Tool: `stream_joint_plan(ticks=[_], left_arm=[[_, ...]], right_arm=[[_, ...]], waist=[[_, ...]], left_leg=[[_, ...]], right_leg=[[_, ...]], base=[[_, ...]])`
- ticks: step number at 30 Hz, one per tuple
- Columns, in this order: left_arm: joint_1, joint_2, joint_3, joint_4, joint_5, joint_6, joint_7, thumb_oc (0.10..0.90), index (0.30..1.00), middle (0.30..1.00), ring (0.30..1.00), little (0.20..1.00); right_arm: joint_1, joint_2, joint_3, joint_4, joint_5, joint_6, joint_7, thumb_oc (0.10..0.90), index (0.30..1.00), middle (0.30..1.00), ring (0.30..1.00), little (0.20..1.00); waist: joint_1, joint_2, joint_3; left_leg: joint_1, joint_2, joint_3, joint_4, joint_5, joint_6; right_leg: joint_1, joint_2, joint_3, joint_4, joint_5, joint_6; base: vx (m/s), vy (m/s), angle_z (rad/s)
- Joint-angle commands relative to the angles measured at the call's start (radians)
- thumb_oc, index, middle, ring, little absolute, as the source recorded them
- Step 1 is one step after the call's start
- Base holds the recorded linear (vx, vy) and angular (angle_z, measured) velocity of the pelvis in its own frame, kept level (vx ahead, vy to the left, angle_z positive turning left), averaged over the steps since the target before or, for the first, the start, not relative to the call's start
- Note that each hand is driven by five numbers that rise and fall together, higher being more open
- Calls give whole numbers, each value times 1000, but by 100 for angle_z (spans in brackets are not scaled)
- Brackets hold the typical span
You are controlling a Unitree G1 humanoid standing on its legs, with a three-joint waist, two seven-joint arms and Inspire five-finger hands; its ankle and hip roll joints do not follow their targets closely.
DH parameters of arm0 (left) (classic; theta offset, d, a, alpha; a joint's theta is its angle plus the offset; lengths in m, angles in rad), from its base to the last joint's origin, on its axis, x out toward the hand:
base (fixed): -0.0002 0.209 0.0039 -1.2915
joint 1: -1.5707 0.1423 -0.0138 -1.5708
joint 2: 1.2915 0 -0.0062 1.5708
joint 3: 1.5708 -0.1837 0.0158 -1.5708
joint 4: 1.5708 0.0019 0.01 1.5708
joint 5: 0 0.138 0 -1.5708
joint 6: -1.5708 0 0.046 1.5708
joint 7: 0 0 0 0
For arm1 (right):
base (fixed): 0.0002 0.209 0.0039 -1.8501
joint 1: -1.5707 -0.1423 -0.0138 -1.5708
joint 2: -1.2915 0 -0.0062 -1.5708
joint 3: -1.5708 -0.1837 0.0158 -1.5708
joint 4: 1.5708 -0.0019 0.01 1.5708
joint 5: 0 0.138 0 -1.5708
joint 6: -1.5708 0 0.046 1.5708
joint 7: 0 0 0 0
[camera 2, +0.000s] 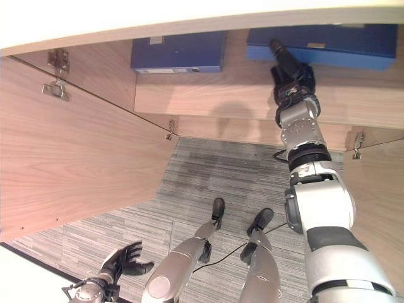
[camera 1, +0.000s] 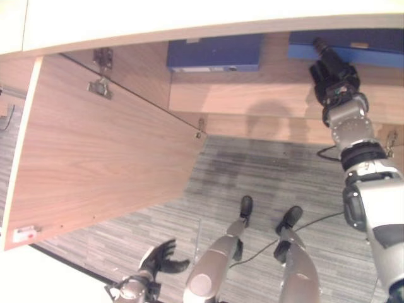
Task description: Put the empty folder in the office cabinet
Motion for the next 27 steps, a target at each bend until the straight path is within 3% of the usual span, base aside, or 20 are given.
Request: stream_joint_plan(ticks=[1, 8, 13, 16, 17, 18, 19, 20, 24, 26, 27], left_arm=[[69, 94, 6, 97, 29, -10, 14, 800, 900, 900, 900, 900], [92, 63, -7, -17, 21, -15, 13, 800, 900, 900, 900, 900], [126, 65, -1, -96, -10, -14, -5, 800, 900, 900, 900, 900], [149, 88, -16, -173, -25, -10, -41, 800, 900, 900, 900, 900], [157, 112, -28, -222, -28, -8, -67, 800, 900, 900, 900, 900], [158, 111, -27, -224, -29, -6, -67, 800, 900, 900, 900, 900], [173, 139, -36, -292, -29, -1, -89, 800, 900, 900, 900, 900], [174, 139, -35, -296, -29, 1, -89, 800, 900, 900, 900, 900], [238, 232, -15, -493, -26, 25, -124, 800, 900, 900, 900, 900], [254, 246, -5, -520, -28, 26, -124, 800, 900, 900, 900, 900], [239, 215, -11, -446, 3, 50, -106, 800, 900, 900, 900, 900]], right_arm=[[70, -22, 102, -270, 9, -74, 180, 800, 900, 900, 900, 900], [156, 36, 52, -376, 37, -113, 191, 800, 900, 900, 900, 900], [170, 2, 108, -308, -54, -71, 184, 800, 900, 900, 900, 900], [133, -39, 174, -176, -211, 23, 190, 800, 900, 900, 900, 900], [101, -77, 235, -32, -350, 102, 207, 800, 900, 900, 900, 900], [94, -76, 237, -24, -352, 101, 213, 800, 900, 900, 900, 900], [57, -105, 295, 89, -501, 159, 245, 800, 900, 900, 900, 900], [53, -104, 296, 94, -504, 159, 249, 800, 900, 900, 900, 900], [-25, -180, 394, 273, -809, 221, 292, 800, 900, 900, 900, 900], [-52, -197, 417, 293, -861, 218, 281, 800, 900, 900, 900, 900], [-93, -194, 436, 318, -932, 210, 249, 800, 900, 900, 900, 900]], waist=[[35, -42, -56], [25, -38, -58], [17, -38, -55], [12, -44, -56], [8, -49, -55], [7, -48, -54], [2, -51, -52], [1, -51, -52], [-8, -49, -52], [-9, -48, -53], [-15, -52, -55]], left_leg=[[48, -23, -6, -30, -111, -37], [54, -23, -3, -30, -119, -33], [57, -22, 1, -30, -119, -33], [54, -21, 2, -30, -119, -35], [51, -20, 3, -30, -118, -34], [51, -20, 2, -30, -118, -34], [51, -21, 3, -30, -117, -33], [51, -21, 3, -30, -118, -33], [50, -25, -1, -30, -117, -31], [49, -26, -2, -30, -116, -30], [47, -26, 0, -30, -116, -30]], right_leg=[[82, 39, 10, -103, -66, 61], [92, 38, 9, -110, -61, 62], [93, 38, 8, -112, -56, 61], [95, 39, 5, -120, -49, 63], [95, 39, 2, -124, -44, 64], [95, 39, 2, -125, -44, 64], [96, 40, 2, -129, -40, 64], [96, 40, 2, -129, -40, 64], [105, 38, -6, -136, -35, 66], [106, 38, -7, -139, -32, 67], [104, 39, -7, -142, -28, 69]], base=[[-13, -52, 3], [-2, -3, 1], [-4, 0, -3], [0, 0, 0], [0, 0, 0], [0, 0, 0], [0, 0, 0], [0, 0, 0], [0, 4, 1], [0, 0, 0], [0, 0, 0]])
